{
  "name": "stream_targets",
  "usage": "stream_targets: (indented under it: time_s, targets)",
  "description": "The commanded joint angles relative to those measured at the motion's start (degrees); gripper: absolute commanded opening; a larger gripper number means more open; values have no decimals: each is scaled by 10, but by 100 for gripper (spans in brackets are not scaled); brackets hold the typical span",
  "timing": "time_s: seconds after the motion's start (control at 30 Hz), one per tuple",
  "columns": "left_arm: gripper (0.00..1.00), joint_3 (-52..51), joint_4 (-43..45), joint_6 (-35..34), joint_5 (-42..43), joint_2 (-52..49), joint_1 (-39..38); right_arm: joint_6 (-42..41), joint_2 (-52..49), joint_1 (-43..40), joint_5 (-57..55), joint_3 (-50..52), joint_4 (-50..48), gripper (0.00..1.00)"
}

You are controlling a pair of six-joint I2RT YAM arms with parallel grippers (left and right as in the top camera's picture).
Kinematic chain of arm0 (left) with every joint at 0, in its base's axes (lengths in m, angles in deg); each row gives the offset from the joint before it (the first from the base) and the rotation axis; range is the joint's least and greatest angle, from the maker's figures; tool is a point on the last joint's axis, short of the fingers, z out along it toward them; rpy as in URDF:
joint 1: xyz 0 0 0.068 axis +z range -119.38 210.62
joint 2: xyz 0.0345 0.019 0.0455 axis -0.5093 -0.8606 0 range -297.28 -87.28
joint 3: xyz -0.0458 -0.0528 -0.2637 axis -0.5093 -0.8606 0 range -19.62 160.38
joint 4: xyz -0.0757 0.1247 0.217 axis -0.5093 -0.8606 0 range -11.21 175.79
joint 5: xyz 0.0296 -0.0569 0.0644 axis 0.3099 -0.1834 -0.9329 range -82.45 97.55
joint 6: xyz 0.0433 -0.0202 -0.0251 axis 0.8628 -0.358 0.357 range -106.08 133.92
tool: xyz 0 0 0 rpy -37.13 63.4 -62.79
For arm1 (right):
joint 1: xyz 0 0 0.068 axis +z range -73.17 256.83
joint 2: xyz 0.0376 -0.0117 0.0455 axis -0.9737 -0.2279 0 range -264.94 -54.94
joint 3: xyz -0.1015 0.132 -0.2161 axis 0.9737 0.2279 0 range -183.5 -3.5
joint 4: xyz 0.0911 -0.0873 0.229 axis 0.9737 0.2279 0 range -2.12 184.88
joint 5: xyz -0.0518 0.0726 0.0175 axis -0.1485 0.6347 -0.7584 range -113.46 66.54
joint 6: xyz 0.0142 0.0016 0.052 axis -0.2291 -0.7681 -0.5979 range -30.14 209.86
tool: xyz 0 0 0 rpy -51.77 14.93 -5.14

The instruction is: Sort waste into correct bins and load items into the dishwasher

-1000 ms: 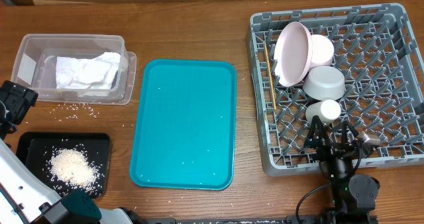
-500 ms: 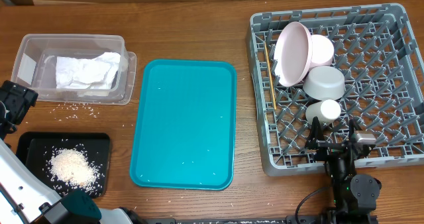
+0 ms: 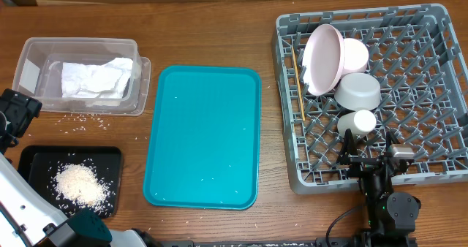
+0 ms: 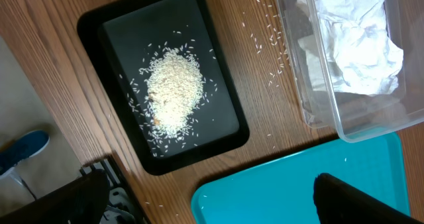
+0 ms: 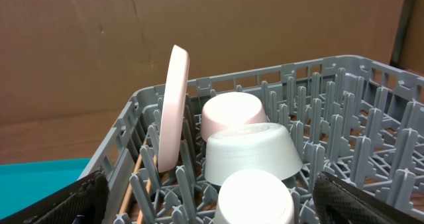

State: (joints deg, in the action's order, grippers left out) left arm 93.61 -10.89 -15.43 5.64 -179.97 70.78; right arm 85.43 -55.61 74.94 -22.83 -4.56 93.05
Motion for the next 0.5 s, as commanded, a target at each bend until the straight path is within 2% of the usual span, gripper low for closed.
stream_targets:
  time_s: [0.0, 0.47]
  targets:
    - [100, 0, -1, 13, 0, 7, -1, 4, 5, -4, -5, 6, -3, 100]
    - [100, 0, -1, 13, 0, 2, -1, 4, 5, -4, -5, 6, -3, 100]
